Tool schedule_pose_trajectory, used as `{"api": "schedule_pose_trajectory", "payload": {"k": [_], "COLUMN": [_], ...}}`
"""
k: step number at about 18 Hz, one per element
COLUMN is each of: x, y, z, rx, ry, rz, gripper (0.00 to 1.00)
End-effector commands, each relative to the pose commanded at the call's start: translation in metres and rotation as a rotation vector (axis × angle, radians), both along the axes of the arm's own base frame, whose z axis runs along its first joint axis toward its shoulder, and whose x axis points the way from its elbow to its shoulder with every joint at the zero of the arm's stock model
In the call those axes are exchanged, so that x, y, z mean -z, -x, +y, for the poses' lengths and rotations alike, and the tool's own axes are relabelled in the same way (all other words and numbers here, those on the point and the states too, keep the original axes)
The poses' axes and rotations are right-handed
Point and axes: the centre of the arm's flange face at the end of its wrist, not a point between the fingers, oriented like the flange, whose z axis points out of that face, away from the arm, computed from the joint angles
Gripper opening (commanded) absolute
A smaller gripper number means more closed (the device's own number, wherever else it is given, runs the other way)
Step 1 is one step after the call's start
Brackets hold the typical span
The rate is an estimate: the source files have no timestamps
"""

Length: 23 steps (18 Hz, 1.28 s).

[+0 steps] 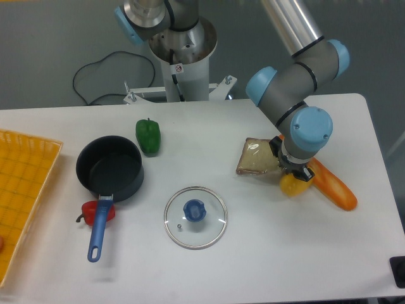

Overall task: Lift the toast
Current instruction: 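Lift the bagged toast up off the table, then carry the held toast toward the green pepper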

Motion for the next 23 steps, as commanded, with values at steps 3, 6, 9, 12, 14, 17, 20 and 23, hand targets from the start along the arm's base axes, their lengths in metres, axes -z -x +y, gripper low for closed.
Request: {"api": "schedule_pose_trajectory", "payload": {"k": [3,6,9,12,14,17,20,23], "x": [-0.008,-0.016,-0.044,-0.075,-0.089,-0.106,-0.126,-0.150], "y": [0.000,-0.004,-0.016,-0.033,-0.045,-0.062,-0.074,-0.084], "z": [0.000,-0.001,0.001,0.008,0.017,0.036,0.051,0.061], "rx": [0.000,0.002,0.012,0.033,0.055,0.088,0.103,0.061], "ry": [0.007,0.007,0.017,0.026,0.019,-0.007,-0.047,-0.132], "rz": [-0.014,-0.015,-0.036,-0.056,-0.054,-0.040,-0.057,-0.099], "gripper": [0.00,0.00,0.00,0.00,0.00,0.00,0.00,0.00]}}
